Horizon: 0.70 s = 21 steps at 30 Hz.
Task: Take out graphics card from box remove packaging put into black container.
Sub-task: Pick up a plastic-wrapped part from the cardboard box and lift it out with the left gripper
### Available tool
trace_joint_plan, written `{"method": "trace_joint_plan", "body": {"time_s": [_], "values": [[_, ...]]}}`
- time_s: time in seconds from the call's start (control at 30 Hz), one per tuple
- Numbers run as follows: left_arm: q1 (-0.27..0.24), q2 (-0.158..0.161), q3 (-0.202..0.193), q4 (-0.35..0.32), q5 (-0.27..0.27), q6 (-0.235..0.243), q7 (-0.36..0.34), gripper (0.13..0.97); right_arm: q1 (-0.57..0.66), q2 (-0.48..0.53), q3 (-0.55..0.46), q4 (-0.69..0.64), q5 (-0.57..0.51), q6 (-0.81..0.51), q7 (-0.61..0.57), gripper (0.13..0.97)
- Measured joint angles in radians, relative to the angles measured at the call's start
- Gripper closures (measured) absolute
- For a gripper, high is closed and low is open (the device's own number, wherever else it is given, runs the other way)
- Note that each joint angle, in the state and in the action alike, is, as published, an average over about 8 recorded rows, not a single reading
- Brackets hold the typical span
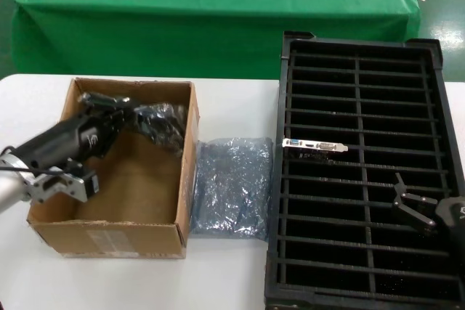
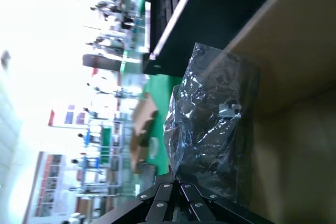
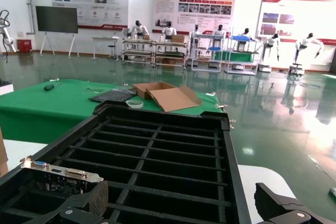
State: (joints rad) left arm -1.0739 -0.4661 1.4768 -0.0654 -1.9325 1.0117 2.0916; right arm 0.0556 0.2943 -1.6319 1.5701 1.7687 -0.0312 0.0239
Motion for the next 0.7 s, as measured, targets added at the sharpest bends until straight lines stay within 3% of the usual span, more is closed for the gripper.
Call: {"method": "trace_joint_plan", "body": {"time_s": [0.2,0.47,0.7], "values": [[0.060,-0.024,-0.033,-0.135,-0.035,0.039,-0.082,0.958,0.000,0.000,0.000,0.000,0.000,0.000,0.000,0.129],[0.204,-0.049,-0.070,-0.412,-0.075,0.010,-0.327,0.958,0.000,0.000,0.000,0.000,0.000,0.000,0.000,0.129],[0.317,-0.051,-0.092,-0.643,-0.106,-0.012,-0.524,0.958,0.001,0.003,-0.003,0.001,0.002,0.002,0.000,0.129]]}}
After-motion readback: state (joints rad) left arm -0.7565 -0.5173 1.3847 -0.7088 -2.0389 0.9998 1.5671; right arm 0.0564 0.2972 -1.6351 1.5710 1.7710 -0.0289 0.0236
